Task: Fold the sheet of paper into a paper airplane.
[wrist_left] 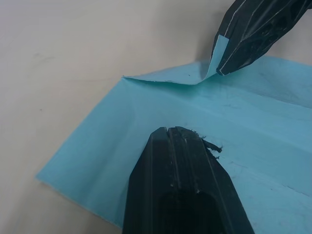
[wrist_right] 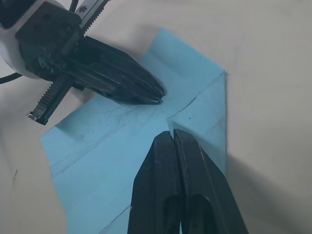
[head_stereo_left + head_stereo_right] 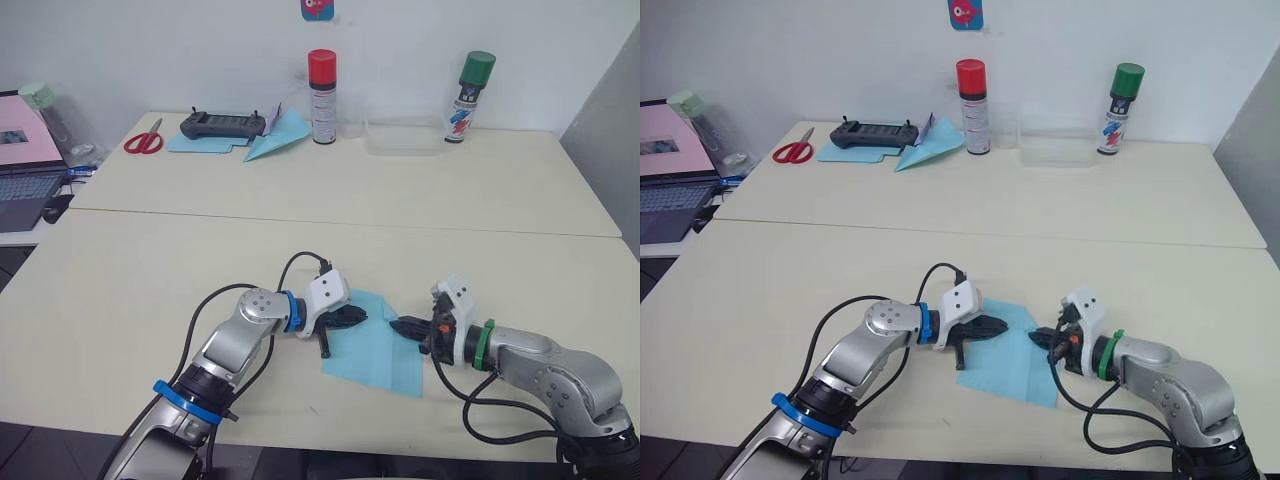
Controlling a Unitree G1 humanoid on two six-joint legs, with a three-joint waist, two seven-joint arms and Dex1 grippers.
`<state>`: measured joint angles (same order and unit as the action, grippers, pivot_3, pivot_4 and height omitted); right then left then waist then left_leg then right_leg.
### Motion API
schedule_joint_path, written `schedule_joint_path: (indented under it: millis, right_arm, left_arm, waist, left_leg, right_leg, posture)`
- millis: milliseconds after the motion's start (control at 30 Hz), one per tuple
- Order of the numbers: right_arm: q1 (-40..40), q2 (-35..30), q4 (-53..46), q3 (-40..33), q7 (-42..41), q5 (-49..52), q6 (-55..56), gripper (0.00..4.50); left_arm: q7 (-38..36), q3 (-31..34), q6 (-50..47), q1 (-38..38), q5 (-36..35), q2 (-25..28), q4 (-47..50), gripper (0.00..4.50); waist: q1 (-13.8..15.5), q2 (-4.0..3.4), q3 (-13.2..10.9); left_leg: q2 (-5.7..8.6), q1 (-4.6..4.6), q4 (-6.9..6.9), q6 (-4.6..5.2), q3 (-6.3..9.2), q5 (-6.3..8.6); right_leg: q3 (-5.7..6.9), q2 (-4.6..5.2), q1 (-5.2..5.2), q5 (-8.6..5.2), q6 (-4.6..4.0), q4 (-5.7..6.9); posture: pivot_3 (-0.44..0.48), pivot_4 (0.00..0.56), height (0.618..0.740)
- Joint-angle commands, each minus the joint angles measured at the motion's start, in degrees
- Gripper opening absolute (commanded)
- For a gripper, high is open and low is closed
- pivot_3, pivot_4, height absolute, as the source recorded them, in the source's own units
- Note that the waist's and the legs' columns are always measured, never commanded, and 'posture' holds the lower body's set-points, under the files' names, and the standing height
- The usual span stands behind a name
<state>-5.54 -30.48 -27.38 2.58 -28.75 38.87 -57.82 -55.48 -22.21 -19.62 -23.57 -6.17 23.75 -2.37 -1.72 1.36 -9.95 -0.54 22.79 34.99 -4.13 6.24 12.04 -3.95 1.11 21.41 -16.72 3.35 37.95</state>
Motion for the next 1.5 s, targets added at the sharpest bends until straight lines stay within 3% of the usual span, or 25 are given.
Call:
schedule_joint_path:
  millis: [33,333,533,833,933,1067,1267,1500]
  right_arm:
    - [-0.41,0.13,0.06,1.45,-0.28,-2.06,2.23,0.02]
    - [-0.39,1.08,1.22,2.55,-0.56,-4.07,3.83,0.02]
    - [-0.18,0.97,0.43,1.35,-2.02,-1.59,1.77,1.94]
    - [-1.24,3.18,0.66,-4.92,-0.91,5.10,-1.32,1.94]
    - [-2.29,4.73,1.86,-6.74,0.61,5.97,-2.08,1.35]
    - [-2.40,4.74,1.36,-7.37,0.13,7.70,-3.22,0.01]
    - [-2.64,4.65,1.34,-8.49,0.47,10.66,-5.40,0.01]
    - [-2.34,4.11,2.57,-5.99,1.81,7.46,-4.18,0.01]
  left_arm:
    - [0.12,-2.06,-1.89,1.38,2.43,1.04,-1.50,0.00]
    - [-0.23,-2.02,-1.72,1.25,2.56,1.21,-1.42,0.00]
    - [-0.34,-2.02,-1.59,1.07,2.62,1.23,-1.70,0.00]
    - [-0.32,-2.04,-1.43,0.93,2.62,1.05,-1.92,0.00]
    - [-0.31,-2.05,-1.39,0.85,2.63,1.01,-2.01,0.00]
    - [-0.21,-2.00,-1.37,0.95,2.62,1.04,-1.87,0.00]
    - [-0.17,-1.90,-1.43,1.24,2.61,1.26,-1.57,0.00]
    - [-0.13,-1.85,-1.47,1.13,2.63,1.31,-1.50,0.00]
  waist:
    - [-0.01,0.00,0.00]
    - [-0.02,0.00,0.00]
    - [-0.03,0.00,0.00]
    - [-0.04,0.00,0.00]
    - [-0.05,0.00,0.00]
    - [-0.02,0.00,0.00]
    - [-0.03,0.00,0.00]
    - [-0.04,0.00,0.00]
  left_leg:
    - [0.00,0.00,0.00,0.00,0.00,0.00]
    - [0.00,0.00,0.00,0.00,0.00,0.00]
    - [-0.01,0.00,-0.01,0.00,0.00,0.00]
    - [-0.02,0.00,-0.01,0.00,0.01,0.00]
    - [-0.02,-0.01,-0.01,0.00,0.00,0.00]
    - [-0.01,0.00,-0.01,0.00,0.00,0.00]
    - [-0.01,0.00,-0.03,0.00,0.00,0.00]
    - [-0.01,0.00,-0.03,0.00,0.00,0.00]
  right_leg:
    - [0.00,0.00,0.00,0.00,0.00,0.00]
    - [0.00,0.00,0.00,0.00,0.00,0.00]
    - [0.00,-0.01,0.00,0.00,0.00,0.00]
    - [0.01,-0.02,0.00,0.00,0.00,0.00]
    - [0.00,-0.02,0.00,0.00,0.00,0.00]
    - [0.01,-0.02,0.00,0.00,0.00,0.00]
    - [0.00,-0.02,0.00,0.00,0.00,0.00]
    - [0.00,-0.02,0.01,0.00,-0.01,0.00]
  posture:
    - [0.000,0.150,0.740]
    - [0.000,0.150,0.740]
    - [0.000,0.150,0.740]
    - [0.000,0.150,0.740]
    - [0.000,0.150,0.740]
    - [0.000,0.150,0.740]
    - [0.000,0.150,0.740]
    - [0.000,0.150,0.740]
